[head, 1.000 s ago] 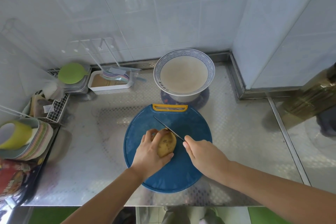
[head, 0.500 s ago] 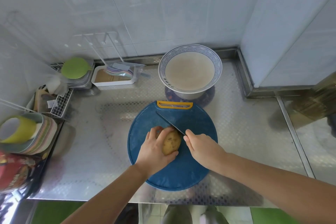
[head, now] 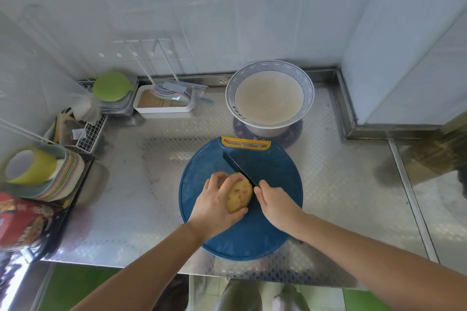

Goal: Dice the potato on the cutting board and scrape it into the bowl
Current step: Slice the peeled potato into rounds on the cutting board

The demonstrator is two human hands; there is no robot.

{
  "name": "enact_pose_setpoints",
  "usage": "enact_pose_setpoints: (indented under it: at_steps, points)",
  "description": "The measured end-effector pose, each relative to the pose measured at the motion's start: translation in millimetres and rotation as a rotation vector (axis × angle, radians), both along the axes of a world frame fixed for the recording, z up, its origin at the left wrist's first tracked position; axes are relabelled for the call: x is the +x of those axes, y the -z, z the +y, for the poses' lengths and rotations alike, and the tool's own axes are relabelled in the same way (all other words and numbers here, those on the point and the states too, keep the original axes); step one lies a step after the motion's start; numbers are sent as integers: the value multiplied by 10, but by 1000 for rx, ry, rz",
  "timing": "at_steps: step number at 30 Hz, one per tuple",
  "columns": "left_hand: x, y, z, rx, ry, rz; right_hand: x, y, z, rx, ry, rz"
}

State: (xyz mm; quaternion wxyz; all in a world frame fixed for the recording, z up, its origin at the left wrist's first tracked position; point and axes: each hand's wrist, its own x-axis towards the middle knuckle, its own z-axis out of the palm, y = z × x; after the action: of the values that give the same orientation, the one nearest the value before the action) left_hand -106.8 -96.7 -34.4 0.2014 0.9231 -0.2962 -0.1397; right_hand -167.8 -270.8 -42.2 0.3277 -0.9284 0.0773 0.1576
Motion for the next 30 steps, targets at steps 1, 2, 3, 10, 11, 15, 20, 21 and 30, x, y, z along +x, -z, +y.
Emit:
enact_pose_setpoints:
  at_steps: [1, 2, 3, 10, 11, 15, 20, 21, 30]
  points:
    - [7, 7, 2, -8, -7, -3, -11, 28, 17, -2, 11, 5]
    - [11, 12, 9, -11, -8, -4, -22, 49, 36, 3, 31, 5]
    - [10, 17, 10, -16, -8, -3, -30, 51, 45, 18, 52, -4]
    - [-12, 26, 34, -104, -29, -26, -3, -75, -53, 50, 69, -140]
    - [-15, 28, 36, -117, -34, -30, -19, -112, -59, 36, 62, -162]
    - [-30, 35, 45, -134, -50, -32, -173, -253, -51, -86, 37, -228]
    - [-67, 78, 66, -144, -52, -92, -380, -282, 2, -240, -12, -256]
    - [-81, 85, 64, -145, -54, -105, -405, -266, 8, -252, 1, -286]
    - [-109, 111, 57, -160, -55, -169, -567, -386, 14, -307, 36, -315]
